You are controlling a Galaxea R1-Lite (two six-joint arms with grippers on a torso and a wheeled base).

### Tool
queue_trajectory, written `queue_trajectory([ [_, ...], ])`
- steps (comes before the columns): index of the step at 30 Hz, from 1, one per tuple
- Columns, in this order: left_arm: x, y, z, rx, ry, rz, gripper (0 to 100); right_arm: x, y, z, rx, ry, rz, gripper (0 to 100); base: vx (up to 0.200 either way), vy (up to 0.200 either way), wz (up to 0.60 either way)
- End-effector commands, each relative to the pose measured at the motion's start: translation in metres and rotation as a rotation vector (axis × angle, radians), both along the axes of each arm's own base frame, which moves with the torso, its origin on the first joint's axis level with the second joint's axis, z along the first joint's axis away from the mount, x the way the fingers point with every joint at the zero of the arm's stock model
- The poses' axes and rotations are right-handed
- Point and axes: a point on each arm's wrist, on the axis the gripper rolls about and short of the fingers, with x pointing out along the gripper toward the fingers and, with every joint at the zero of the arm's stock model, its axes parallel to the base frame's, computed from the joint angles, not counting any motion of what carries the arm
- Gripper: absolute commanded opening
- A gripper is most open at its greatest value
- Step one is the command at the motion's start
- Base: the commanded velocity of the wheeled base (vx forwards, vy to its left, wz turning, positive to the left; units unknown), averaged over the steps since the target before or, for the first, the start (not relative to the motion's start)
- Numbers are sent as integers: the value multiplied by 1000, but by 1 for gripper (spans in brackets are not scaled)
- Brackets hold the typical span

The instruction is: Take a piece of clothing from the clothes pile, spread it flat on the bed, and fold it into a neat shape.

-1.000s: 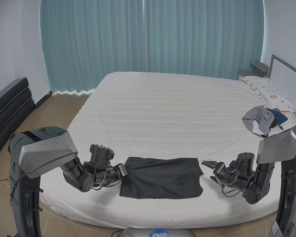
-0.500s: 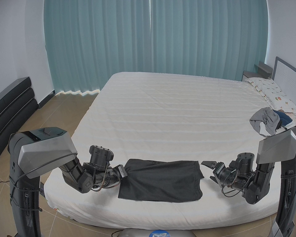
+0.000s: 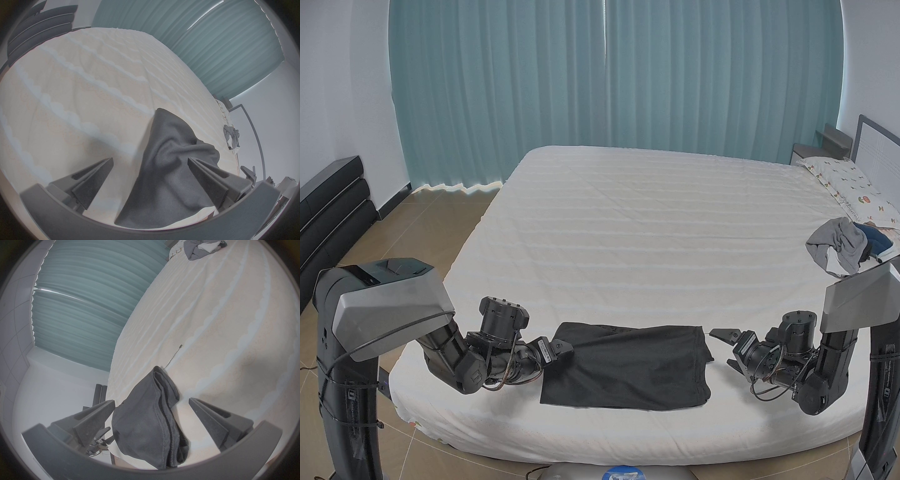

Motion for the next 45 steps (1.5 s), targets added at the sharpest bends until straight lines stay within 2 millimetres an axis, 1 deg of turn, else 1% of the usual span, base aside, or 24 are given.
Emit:
queue_trajectory([
  [1, 1, 15, 17, 6, -45, 47, 100, -7, -9, 11, -14, -13, -18, 100, 0, 0, 0],
  [5, 8, 26, 34, 76, -173, 174, 100, -24, -19, 27, -50, -35, -24, 100, 0, 0, 0],
  [8, -4, 37, 57, 136, -268, 207, 100, -43, -29, 52, -89, -99, -34, 100, 0, 0, 0],
  [11, -25, 48, 93, 133, -385, 206, 100, -65, -36, 77, -151, -188, -43, 100, 0, 0, 0],
  [12, -30, 50, 100, 132, -407, 209, 100, -70, -37, 82, -172, -211, -44, 100, 0, 0, 0],
  [14, -31, 50, 102, 129, -414, 210, 100, -71, -38, 83, -178, -216, -43, 100, 0, 0, 0],
  [15, -53, 57, 135, 120, -503, 220, 100, -93, -42, 99, -285, -304, -47, 100, 0, 0, 0],
  [17, -73, 67, 159, 125, -582, 248, 100, -106, -45, 114, -389, -398, -75, 100, 0, 0, 0],
  [19, -88, 73, 174, 150, -641, 273, 100, -114, -47, 127, -459, -466, -111, 100, 0, 0, 0],
  [20, -88, 73, 174, 150, -641, 273, 100, -114, -47, 127, -459, -466, -111, 100, 0, 0, 0],
  [21, -103, 80, 186, 183, -695, 299, 100, -123, -49, 138, -515, -524, -128, 100, 0, 0, 0],
  [22, -103, 80, 186, 183, -695, 299, 100, -123, -49, 138, -515, -524, -128, 100, 0, 0, 0],
  [23, -122, 87, 199, 211, -756, 324, 100, -136, -51, 148, -584, -583, -127, 100, 0, 0, 0],
  [25, -144, 93, 210, 234, -819, 334, 100, -151, -53, 158, -643, -629, -121, 100, 0, 0, 0],
  [26, -146, 94, 211, 236, -822, 333, 100, -152, -53, 159, -645, -631, -121, 100, 0, 0, 0],
  [27, -162, 98, 216, 255, -864, 340, 100, -165, -55, 163, -678, -646, -115, 100, 0, 0, 0],
  [30, -183, 105, 220, 302, -915, 357, 100, -183, -57, 171, -704, -660, -113, 100, 0, 0, 0],
  [31, -196, 109, 221, 344, -942, 372, 100, -197, -60, 175, -716, -658, -115, 100, 0, 0, 0],
  [33, -203, 111, 220, 379, -953, 384, 100, -206, -61, 179, -723, -658, -120, 100, 0, 0, 0],
  [34, -214, 114, 218, 424, -961, 404, 100, -220, -64, 183, -730, -647, -125, 100, 0, 0, 0],
  [35, -216, 115, 218, 436, -961, 410, 100, -225, -65, 184, -731, -642, -125, 100, 0, 0, 0],
  [38, -239, 122, 218, 492, -991, 458, 100, -259, -69, 191, -739, -618, -115, 100, 0, 0, 0],
  [40, -253, 126, 220, 519, -1008, 472, 100, -281, -71, 191, -742, -602, -104, 100, 0, 0, 0],
  [45, -288, 136, 214, 577, -994, 511, 100, -317, -74, 183, -790, -605, -96, 100, 0, 0, 0],
])
